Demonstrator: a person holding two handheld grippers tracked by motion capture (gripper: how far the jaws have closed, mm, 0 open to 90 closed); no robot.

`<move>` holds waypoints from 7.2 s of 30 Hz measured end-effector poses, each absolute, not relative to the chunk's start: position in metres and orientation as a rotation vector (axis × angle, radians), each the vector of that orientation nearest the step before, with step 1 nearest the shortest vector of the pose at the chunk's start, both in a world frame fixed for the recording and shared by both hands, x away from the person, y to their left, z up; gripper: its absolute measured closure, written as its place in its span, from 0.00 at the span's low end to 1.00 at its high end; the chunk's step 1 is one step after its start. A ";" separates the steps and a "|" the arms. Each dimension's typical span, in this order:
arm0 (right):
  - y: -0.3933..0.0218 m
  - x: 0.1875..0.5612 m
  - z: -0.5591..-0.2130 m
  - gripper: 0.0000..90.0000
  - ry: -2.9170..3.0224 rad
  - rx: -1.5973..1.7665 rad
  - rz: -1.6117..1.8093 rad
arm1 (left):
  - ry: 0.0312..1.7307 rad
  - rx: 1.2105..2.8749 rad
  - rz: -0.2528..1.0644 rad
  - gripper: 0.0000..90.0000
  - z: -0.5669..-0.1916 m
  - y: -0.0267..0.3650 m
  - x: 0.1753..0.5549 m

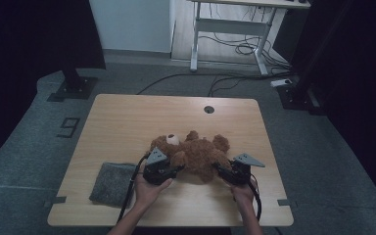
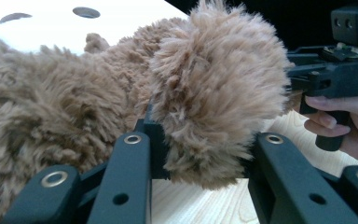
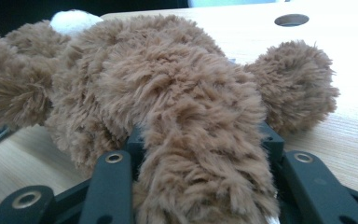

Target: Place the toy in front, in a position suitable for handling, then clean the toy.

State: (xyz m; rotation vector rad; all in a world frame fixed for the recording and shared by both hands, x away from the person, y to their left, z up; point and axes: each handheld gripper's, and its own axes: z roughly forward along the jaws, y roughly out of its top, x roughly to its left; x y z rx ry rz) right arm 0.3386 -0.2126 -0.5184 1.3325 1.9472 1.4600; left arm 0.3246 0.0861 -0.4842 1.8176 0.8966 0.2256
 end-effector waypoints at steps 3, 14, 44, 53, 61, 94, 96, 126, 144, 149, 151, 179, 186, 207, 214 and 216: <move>-0.214 0.338 -0.517 0.61 1.953 1.324 1.450 | 0.884 1.830 0.239 0.76 -0.483 0.083 0.321; -0.215 0.340 -0.520 0.61 1.967 1.335 1.462 | 0.954 1.820 0.279 0.36 -0.478 0.113 0.310; -0.218 0.339 -0.524 0.56 1.994 1.325 1.472 | 1.186 1.831 0.474 0.25 -0.498 0.236 0.259; -0.218 0.339 -0.525 0.55 1.995 1.325 1.470 | 1.251 1.845 0.487 0.25 -0.507 0.247 0.261; -0.218 0.339 -0.525 0.55 1.999 1.321 1.467 | 1.257 1.894 0.480 0.22 -0.517 0.236 0.266; -0.218 0.339 -0.525 0.54 1.994 1.334 1.470 | 1.363 2.009 0.624 0.49 -0.545 0.214 0.294; -0.218 0.339 -0.525 0.54 1.994 1.335 1.472 | 1.357 2.010 0.627 0.56 -0.545 0.216 0.293; -0.226 0.329 -0.527 0.40 1.931 1.343 1.538 | 1.149 1.673 0.451 0.86 -0.495 0.242 0.267; -0.228 0.334 -0.527 0.60 1.975 1.296 1.552 | 0.915 1.748 0.378 0.86 -0.433 0.148 0.303; -0.225 0.342 -0.528 0.62 2.000 1.251 1.587 | 0.893 1.790 0.311 0.86 -0.437 0.118 0.329; -0.219 0.344 -0.530 0.63 2.022 1.217 1.591 | 0.889 1.838 0.284 0.86 -0.449 0.098 0.343; -0.221 0.344 -0.527 0.64 2.056 1.152 1.578 | 1.164 1.766 0.476 0.86 -0.483 0.200 0.328; -0.222 0.345 -0.527 0.64 2.055 1.161 1.584 | 1.120 1.754 0.494 0.86 -0.468 0.193 0.319; -0.222 0.342 -0.528 0.64 2.062 1.175 1.594 | 0.798 1.916 0.228 0.86 -0.431 0.023 0.358; -0.226 0.339 -0.528 0.64 2.078 1.163 1.594 | 0.822 2.005 0.099 0.85 -0.470 0.017 0.353; -0.226 0.338 -0.528 0.64 2.080 1.161 1.600 | 0.822 1.996 0.107 0.86 -0.474 0.021 0.349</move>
